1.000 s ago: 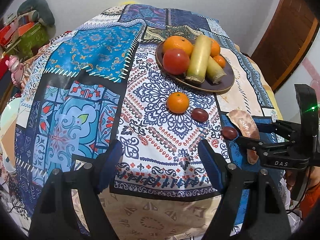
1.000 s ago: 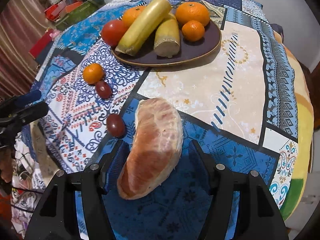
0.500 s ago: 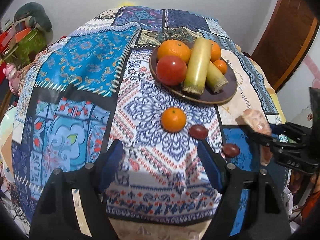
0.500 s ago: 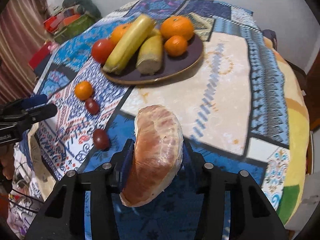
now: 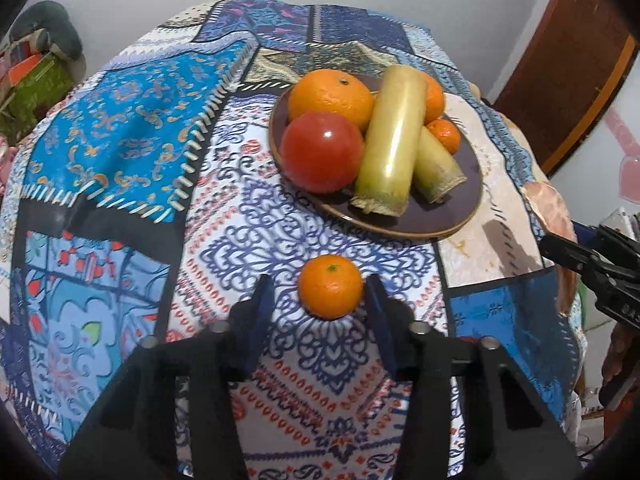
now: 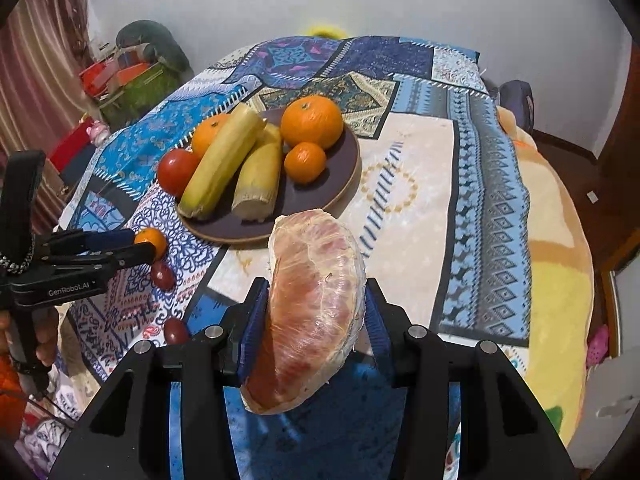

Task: Organize fruits
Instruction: 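Grasp a tangerine with the left tool while the right tool carries the pomelo to the plate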

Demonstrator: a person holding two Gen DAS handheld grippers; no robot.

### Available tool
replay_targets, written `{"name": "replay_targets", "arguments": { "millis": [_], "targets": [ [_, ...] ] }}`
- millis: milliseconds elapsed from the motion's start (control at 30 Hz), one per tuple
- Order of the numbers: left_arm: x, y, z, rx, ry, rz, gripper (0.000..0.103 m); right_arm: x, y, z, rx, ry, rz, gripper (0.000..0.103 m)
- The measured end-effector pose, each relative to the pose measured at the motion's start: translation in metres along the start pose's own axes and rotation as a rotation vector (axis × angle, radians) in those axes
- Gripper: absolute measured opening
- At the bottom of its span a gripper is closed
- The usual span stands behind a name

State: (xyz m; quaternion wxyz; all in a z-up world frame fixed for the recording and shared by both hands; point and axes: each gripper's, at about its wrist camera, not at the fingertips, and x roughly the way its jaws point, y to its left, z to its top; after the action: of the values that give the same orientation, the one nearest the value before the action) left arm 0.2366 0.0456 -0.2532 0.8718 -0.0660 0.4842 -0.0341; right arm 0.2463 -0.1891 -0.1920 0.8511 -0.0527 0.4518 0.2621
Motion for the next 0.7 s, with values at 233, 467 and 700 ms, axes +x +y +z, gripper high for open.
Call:
{"name": "replay_targets", "arguments": {
  "millis": [233, 467, 700],
  "targets": [
    [-0.001, -0.009, 0.001, 0.040, -0.009, 0.009, 0.034, 0.000, -0.006, 0.009, 0.013, -0.024, 0.007, 0.044],
    [-0.019, -0.020, 0.016, 0.040, -0.069, -0.030, 0.034, -0.002, -0.007, 0.022, 0.016, -0.057, 0.015, 0.043],
    [-0.018, -0.046, 0.032, 0.082, -0.099, -0.058, 0.034, -0.003, -0.009, 0.040, 0.010, -0.095, 0.022, 0.043]
  ]
}}
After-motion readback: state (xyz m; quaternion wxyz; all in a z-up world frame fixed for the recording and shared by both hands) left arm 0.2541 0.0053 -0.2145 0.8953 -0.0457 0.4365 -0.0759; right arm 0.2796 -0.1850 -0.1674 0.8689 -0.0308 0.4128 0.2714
